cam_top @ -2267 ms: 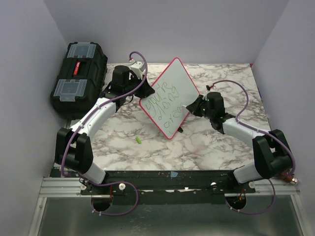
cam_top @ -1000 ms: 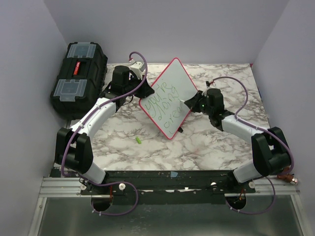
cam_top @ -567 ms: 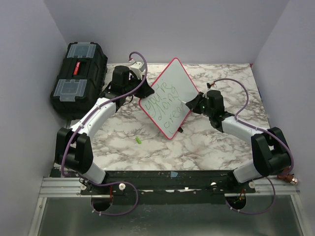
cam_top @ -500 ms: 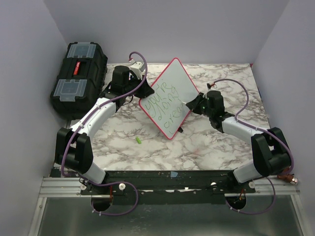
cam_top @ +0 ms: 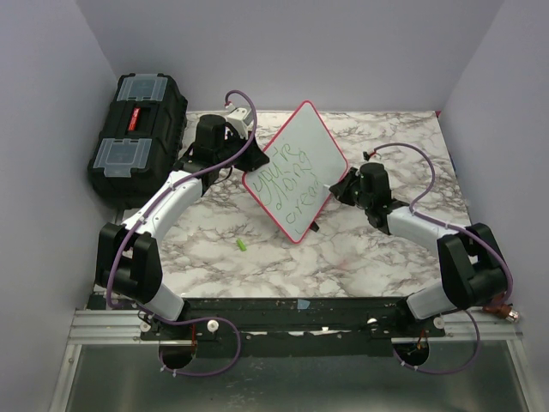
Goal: Write a sentence on the whiteboard
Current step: Write a sentence on the whiteboard, then adjust the whiteboard on the whiteboard stand.
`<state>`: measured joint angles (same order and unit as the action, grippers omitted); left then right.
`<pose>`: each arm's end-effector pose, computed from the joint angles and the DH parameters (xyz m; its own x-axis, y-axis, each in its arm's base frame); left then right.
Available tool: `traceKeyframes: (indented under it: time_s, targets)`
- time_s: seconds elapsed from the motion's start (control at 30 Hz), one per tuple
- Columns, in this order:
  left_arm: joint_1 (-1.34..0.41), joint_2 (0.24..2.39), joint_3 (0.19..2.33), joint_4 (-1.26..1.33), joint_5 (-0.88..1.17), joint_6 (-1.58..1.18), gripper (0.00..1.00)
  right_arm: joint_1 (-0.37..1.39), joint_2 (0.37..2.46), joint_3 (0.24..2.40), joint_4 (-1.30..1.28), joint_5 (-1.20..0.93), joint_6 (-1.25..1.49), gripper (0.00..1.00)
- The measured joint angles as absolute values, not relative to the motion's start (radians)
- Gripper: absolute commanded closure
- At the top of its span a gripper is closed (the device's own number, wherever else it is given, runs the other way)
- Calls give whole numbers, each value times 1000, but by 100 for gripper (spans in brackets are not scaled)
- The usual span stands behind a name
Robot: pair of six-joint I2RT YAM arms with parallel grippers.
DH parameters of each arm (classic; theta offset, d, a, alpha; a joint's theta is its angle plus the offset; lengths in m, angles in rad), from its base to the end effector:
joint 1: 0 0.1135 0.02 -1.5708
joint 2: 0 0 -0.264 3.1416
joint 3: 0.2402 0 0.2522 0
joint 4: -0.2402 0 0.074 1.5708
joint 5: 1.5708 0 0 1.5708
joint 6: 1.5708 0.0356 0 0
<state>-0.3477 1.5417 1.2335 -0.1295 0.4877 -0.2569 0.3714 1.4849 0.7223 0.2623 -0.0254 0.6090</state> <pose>0.3323 -0.1382 0.3156 -0.5633 -0.0346 -0.8255 0.5758 0.7001 -0.4222 0.2905 0.1141 0.1981 -0.5860 0.3855 -0.7127 -0.0589 0.8570 0.5119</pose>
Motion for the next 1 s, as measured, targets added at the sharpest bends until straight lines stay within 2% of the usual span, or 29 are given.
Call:
traceKeyframes:
  time_s: [0.37,0.7,1.0]
  targets:
    - [-348,1541,1234,-127,495,-255,100,379,1491,776,173,52,584,99]
    - [-348,1526,1238,-163,505,-235,100,387,1273,775,154,92,579,99]
    - [-351,1531,1283,-251,505,-202,100,387,1212,766,116,93,578,99]
